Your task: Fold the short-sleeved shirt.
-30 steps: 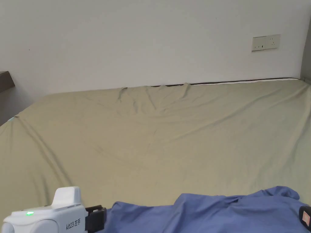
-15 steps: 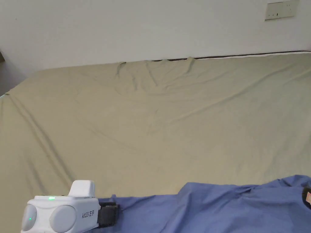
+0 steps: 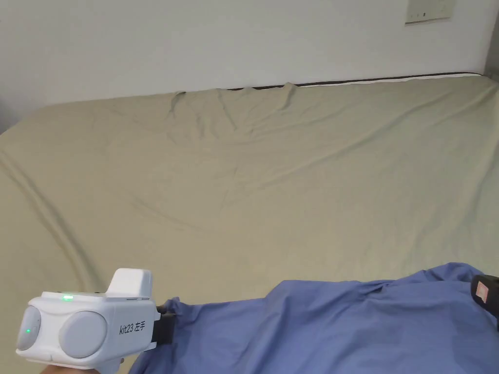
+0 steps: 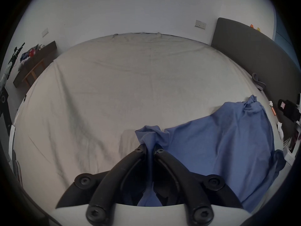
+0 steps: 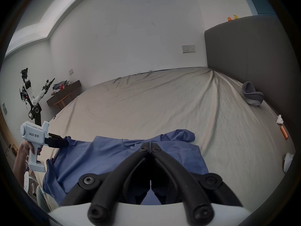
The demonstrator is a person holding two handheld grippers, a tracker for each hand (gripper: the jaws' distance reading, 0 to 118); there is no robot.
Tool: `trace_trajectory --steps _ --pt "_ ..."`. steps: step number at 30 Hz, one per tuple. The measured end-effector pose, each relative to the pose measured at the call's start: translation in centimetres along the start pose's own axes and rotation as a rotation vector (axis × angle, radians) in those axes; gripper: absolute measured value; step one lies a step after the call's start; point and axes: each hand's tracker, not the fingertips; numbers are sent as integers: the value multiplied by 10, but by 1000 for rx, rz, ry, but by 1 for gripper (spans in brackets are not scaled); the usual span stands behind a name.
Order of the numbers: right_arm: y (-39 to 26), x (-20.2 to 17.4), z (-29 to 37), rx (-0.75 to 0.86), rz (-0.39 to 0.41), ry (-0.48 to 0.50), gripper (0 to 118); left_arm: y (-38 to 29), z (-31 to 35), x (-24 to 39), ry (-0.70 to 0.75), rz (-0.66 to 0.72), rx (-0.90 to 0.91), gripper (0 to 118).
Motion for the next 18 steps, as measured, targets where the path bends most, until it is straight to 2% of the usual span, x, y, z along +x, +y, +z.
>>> trace_trajectory --steps 2,3,4,5,6,7,9,11,16,18 --pt "5 5 -1 1 -6 -5 2 1 -9 4 20 -34 -2 4" --pt "8 9 -3 -3 -8 -11 14 2 -15 3 34 -17 -23 4" --pt "13 13 -7 -20 -1 -24 37 1 -19 1 26 1 -27 4" --pt "17 18 -13 -66 24 -39 66 -1 -23 0 17 21 -28 4" --pt "22 23 -21 -120 50 -51 101 -2 -28 -1 9 37 -35 4" --pt "26 28 -30 -165 82 -73 113 -5 -31 -1 22 58 -22 4" --pt "34 37 -45 -222 124 -106 114 -4 -27 -3 16 70 -11 4" --pt "36 52 -65 -278 121 -139 114 -3 -25 1 10 67 -13 4" --pt "28 80 -111 -418 -22 -96 114 0 -24 3 5 74 -21 4" --pt "21 85 -127 -459 -42 -93 112 3 -24 4 4 69 -25 4"
